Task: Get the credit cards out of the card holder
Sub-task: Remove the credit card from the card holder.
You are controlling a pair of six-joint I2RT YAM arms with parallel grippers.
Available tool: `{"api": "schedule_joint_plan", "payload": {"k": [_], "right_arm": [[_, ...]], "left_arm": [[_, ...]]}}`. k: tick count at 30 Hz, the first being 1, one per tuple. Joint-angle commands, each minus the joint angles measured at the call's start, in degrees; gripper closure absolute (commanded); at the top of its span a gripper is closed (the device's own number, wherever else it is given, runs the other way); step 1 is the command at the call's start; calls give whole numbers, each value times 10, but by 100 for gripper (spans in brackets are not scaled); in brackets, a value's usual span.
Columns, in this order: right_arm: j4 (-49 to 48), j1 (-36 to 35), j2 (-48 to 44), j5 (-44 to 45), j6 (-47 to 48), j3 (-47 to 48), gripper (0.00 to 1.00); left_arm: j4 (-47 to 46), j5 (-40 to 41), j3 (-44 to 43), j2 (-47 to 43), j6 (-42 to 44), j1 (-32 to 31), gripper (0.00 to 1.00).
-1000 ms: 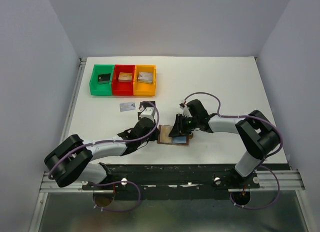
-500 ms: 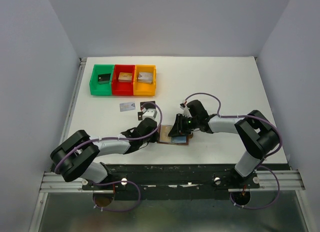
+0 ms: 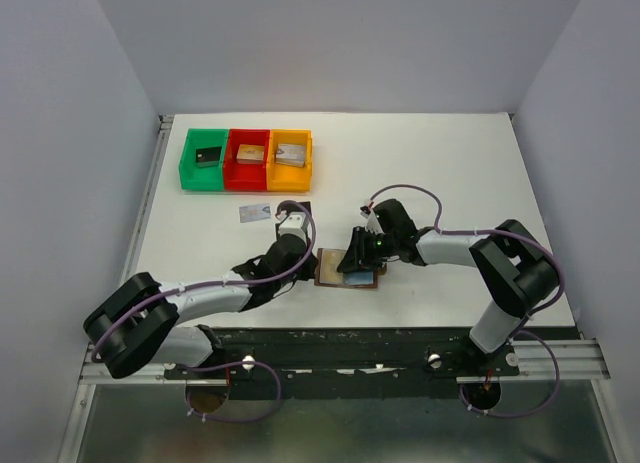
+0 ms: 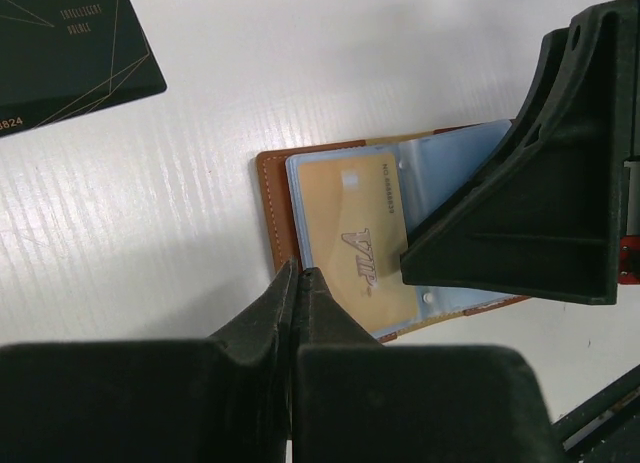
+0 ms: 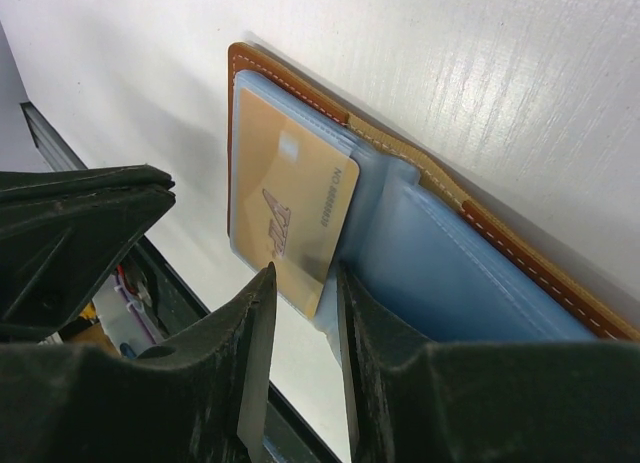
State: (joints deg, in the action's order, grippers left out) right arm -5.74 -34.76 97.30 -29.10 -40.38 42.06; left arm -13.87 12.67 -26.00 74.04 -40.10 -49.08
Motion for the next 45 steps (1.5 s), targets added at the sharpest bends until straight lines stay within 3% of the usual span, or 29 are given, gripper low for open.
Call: {"api": "schedule_joint_plan", "payload": {"k": [1,7,19,29,45], "right_arm": [[30,2,16,32,22,2,61],[32,3,14,30,28,0,61],[43,3,15,35,39,3,61],[27,3,-4,40,28,-8,58],[-48,5,-32,52,-39,-43,57]], "left_arm": [[-20,-6,-10,18,12,3,94],[-33,-25,-20,59,11,3,94],[-67,-29,-3,44,8,3,94],[-4,-27,-38,94,1,3,100],[24,-17,-32,101,-17,3,100]]}}
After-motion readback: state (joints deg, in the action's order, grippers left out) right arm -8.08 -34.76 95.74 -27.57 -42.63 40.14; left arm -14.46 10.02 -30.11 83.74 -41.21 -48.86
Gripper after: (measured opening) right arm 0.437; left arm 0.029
